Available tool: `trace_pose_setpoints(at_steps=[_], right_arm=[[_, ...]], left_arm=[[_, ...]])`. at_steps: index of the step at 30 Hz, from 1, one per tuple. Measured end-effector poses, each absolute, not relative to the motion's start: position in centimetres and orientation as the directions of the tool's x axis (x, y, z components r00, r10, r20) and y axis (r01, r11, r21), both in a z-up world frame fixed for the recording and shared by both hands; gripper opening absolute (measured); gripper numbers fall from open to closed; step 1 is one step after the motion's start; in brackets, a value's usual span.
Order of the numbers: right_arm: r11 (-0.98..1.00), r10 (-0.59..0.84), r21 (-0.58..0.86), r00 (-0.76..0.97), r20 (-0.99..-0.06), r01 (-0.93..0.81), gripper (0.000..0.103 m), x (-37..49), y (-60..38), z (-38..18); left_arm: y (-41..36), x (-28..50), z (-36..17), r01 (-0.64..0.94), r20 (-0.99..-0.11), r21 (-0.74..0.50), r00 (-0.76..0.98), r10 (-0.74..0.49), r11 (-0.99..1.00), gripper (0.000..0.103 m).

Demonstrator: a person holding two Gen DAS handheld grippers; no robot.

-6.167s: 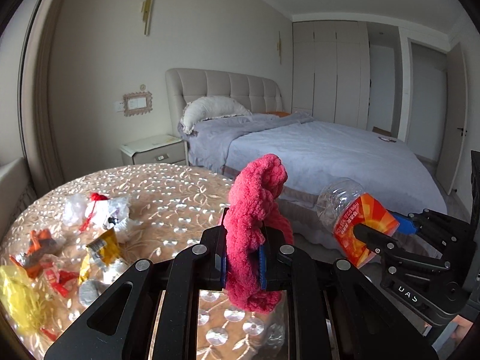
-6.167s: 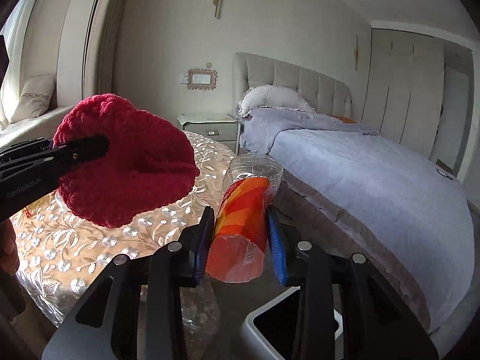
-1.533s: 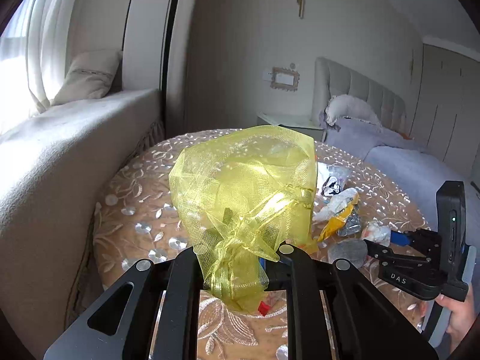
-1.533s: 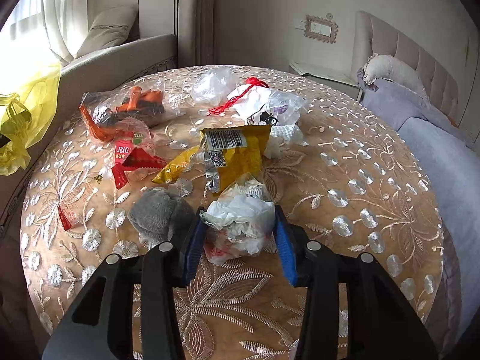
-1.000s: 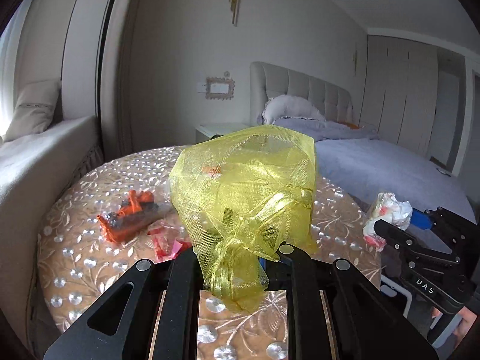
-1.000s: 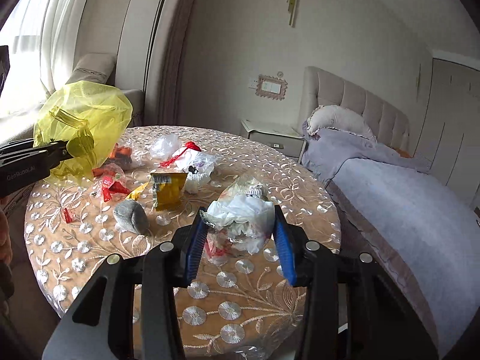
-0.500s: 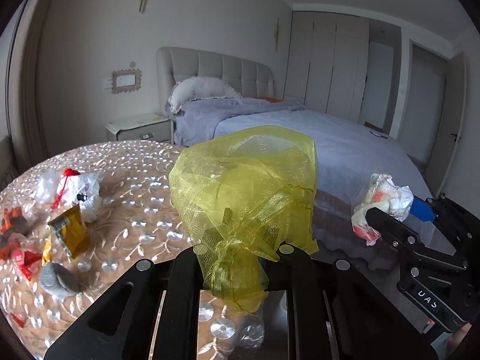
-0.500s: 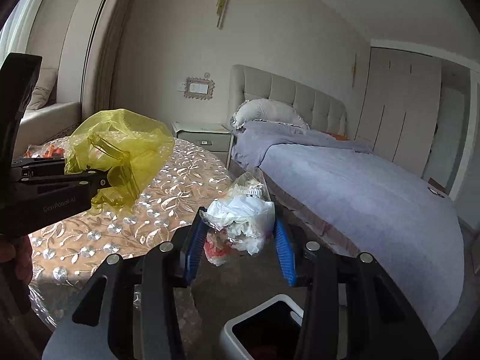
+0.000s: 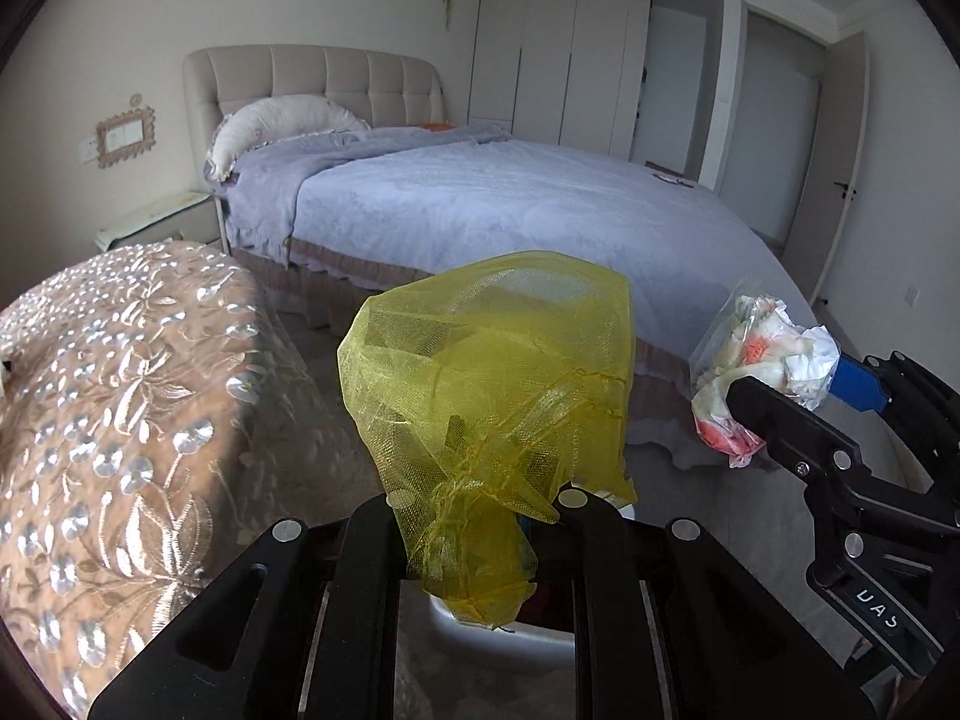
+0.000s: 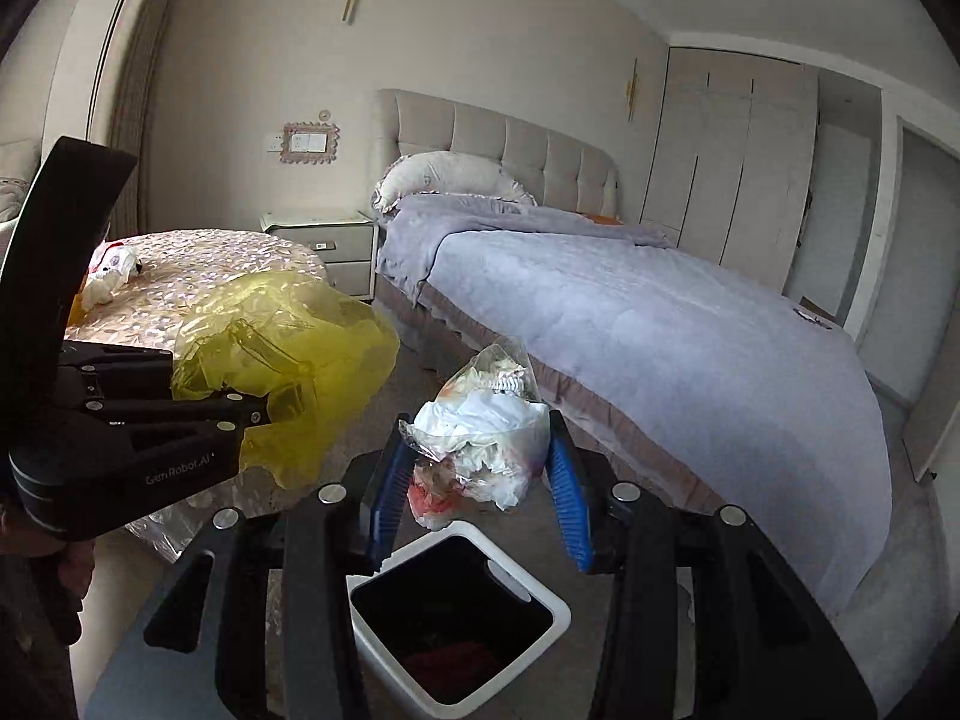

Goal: Collect trash
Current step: 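Carry both bags to the white bin and open both grippers over it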

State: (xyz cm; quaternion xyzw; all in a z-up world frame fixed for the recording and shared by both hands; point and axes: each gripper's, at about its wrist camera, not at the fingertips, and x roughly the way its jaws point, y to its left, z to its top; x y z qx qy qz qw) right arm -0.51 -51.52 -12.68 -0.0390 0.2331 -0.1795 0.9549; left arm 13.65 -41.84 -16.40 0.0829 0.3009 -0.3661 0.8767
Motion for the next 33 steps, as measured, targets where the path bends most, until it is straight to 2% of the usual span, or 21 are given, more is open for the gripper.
trace_pose_setpoints(at_steps=[8, 10, 11, 12, 14, 23, 33], right_arm=[[0.919, -0.389, -0.144, 0.784, -0.484, 0.367, 0.045, 0.3, -55.1, -15.9], [0.916, -0.393, -0.136, 0.772, -0.5, 0.378, 0.045, 0.5, -55.9, -16.7], [0.914, -0.394, -0.131, 0.767, -0.506, 0.383, 0.045, 0.6, -56.2, -17.0], [0.914, -0.393, -0.127, 0.761, -0.515, 0.386, 0.045, 0.8, -56.5, -17.3], [0.91, -0.397, -0.118, 0.754, -0.523, 0.398, 0.045, 1.0, -57.2, -17.7], [0.91, -0.387, -0.1, 0.737, -0.555, 0.402, 0.045, 2.3, -58.5, -19.4], [0.936, -0.315, -0.057, 0.751, -0.581, 0.348, 0.046, 4.4, -58.5, -22.6]], left_arm=[[-47.3, 15.0, -20.6, 0.734, -0.671, -0.068, 0.468, -0.576, 0.676, 0.014], [-48.6, 15.5, -21.8, 0.748, -0.698, -0.077, 0.432, -0.571, 0.66, 0.017], [-49.2, 16.0, -22.5, 0.756, -0.719, -0.087, 0.402, -0.566, 0.648, 0.03], [-49.8, 16.3, -23.2, 0.756, -0.737, -0.089, 0.387, -0.554, 0.648, 0.058], [-50.6, 16.9, -24.5, 0.744, -0.765, -0.071, 0.387, -0.516, 0.664, 0.098], [-49.9, 17.9, -24.3, 0.684, -0.739, 0.053, 0.517, -0.433, 0.727, 0.098], [-46.8, 19.5, -22.7, 0.605, -0.68, 0.044, 0.602, -0.42, 0.795, 0.098]])
